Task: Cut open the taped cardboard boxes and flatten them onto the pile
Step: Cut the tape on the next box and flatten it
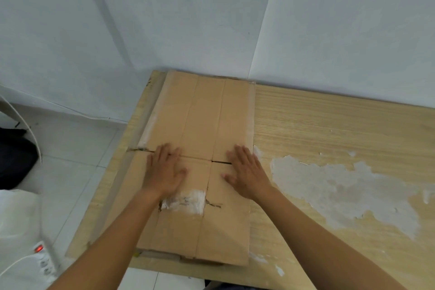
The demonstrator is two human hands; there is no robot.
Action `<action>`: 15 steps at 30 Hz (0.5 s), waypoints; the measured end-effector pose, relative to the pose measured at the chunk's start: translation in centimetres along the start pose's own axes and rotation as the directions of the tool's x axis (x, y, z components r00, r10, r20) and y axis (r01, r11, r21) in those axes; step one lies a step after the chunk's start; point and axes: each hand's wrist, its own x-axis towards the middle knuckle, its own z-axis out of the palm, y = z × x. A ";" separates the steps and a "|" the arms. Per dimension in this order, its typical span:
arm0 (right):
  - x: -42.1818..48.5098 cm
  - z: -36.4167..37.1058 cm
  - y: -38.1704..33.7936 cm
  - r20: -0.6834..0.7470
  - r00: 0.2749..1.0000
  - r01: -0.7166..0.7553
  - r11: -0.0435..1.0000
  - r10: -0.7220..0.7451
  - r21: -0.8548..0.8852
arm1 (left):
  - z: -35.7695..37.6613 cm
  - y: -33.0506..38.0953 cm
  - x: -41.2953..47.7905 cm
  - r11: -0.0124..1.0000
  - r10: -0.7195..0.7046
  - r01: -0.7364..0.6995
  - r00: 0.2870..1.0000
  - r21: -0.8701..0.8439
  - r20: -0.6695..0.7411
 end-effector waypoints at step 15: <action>-0.4 -0.5 1.0 0.082 0.997 0.015 1.000 -0.013 -0.014 | 1.4 2.4 -1.0 1.000 0.003 -0.003 0.998 -0.001 -0.055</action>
